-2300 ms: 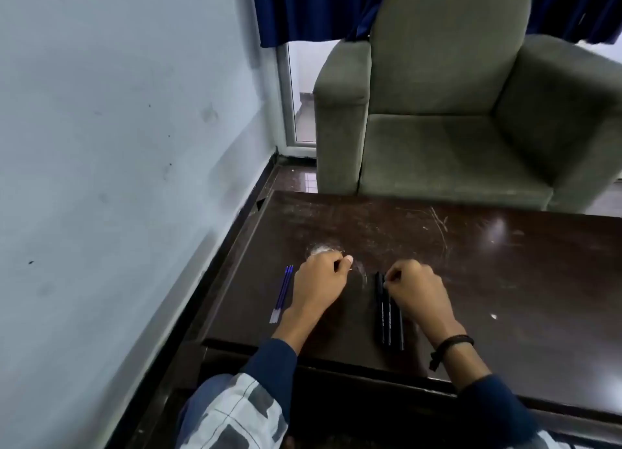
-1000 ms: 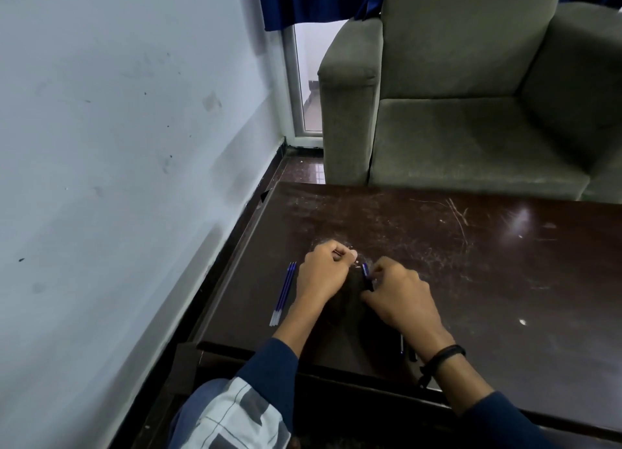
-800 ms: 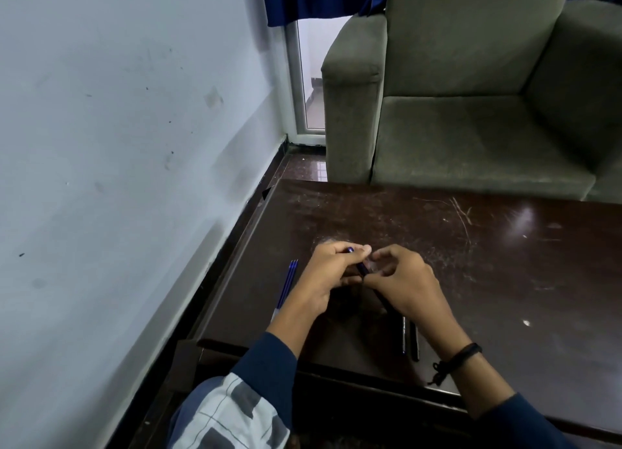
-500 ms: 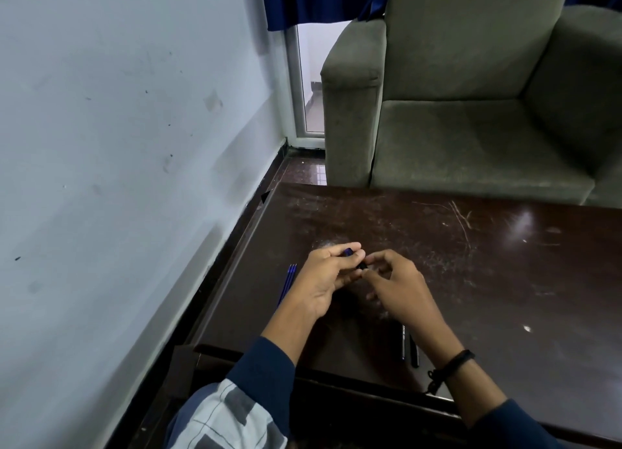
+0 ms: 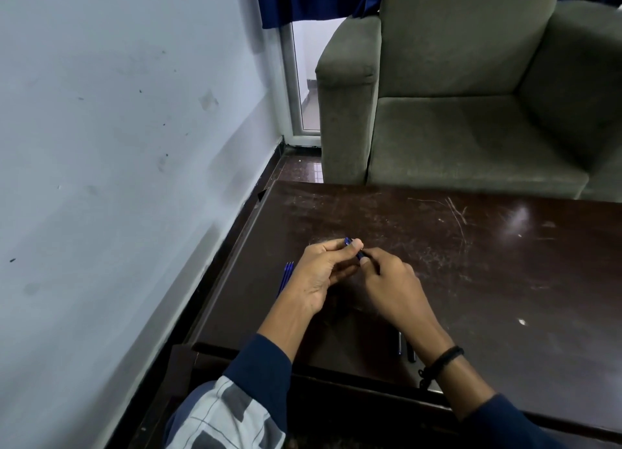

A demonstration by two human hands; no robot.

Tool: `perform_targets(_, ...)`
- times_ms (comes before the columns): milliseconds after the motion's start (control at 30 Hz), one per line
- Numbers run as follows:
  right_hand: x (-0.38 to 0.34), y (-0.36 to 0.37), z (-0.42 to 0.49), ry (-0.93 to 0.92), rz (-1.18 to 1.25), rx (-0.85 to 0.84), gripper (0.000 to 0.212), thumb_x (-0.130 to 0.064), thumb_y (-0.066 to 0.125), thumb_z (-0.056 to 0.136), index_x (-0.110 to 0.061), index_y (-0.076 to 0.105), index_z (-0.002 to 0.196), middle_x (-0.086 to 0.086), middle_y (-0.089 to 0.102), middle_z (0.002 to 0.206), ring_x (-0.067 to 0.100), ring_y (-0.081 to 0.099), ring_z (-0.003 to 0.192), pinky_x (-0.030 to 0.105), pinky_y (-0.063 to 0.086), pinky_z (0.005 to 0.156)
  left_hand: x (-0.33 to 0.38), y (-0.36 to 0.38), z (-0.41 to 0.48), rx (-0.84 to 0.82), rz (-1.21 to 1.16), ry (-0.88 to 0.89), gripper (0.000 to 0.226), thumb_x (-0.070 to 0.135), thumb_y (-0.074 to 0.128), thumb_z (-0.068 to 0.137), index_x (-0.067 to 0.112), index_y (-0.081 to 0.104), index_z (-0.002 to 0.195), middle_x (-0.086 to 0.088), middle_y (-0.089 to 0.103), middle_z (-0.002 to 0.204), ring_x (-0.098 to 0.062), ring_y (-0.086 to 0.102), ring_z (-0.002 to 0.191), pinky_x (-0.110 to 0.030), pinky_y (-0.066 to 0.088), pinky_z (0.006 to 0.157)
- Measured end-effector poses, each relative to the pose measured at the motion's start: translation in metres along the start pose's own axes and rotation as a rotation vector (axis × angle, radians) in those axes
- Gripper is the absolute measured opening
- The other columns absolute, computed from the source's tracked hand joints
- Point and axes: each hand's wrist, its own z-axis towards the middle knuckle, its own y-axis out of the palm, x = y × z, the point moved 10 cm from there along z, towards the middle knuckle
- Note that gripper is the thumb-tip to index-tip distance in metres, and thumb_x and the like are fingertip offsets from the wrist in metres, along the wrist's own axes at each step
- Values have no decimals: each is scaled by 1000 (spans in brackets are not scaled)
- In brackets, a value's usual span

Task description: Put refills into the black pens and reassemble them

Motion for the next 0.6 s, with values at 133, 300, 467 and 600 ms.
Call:
perform_targets(133, -1, 0, -3, 23, -48, 21, 28, -33, 42, 107, -33, 66, 123, -2, 71, 92, 20, 67, 81, 41, 55, 73, -1, 0, 0, -3, 21, 3, 19, 26, 82, 83, 15, 83, 97, -3, 80, 95, -13, 76, 91, -26, 59, 80)
perform_targets(300, 3, 0, -6, 43, -58, 49, 26, -35, 41, 106, -35, 66, 111, -5, 68, 86, 19, 65, 78, 41, 54, 71, -2, 1, 0, -15, 29, 8, 33, 34, 86, 72, 14, 83, 98, -5, 80, 96, -15, 76, 93, -27, 59, 81)
perform_targets(467, 15, 0, -4, 92, -21, 66, 24, -43, 45, 104, -41, 67, 112, -14, 67, 79, 11, 63, 75, 36, 49, 68, -5, 0, 0, 0, 20, 3, 31, 33, 85, 71, 14, 83, 96, -5, 80, 96, -13, 76, 90, -25, 58, 77)
perform_targets(600, 21, 4, -4, 111, 34, 51, 21, -48, 45, 103, -44, 67, 104, -14, 67, 73, 6, 62, 70, 33, 47, 64, -3, -3, 1, 16, 89, 16, 20, 30, 80, 84, 16, 83, 97, -6, 80, 100, -15, 76, 95, -30, 61, 82)
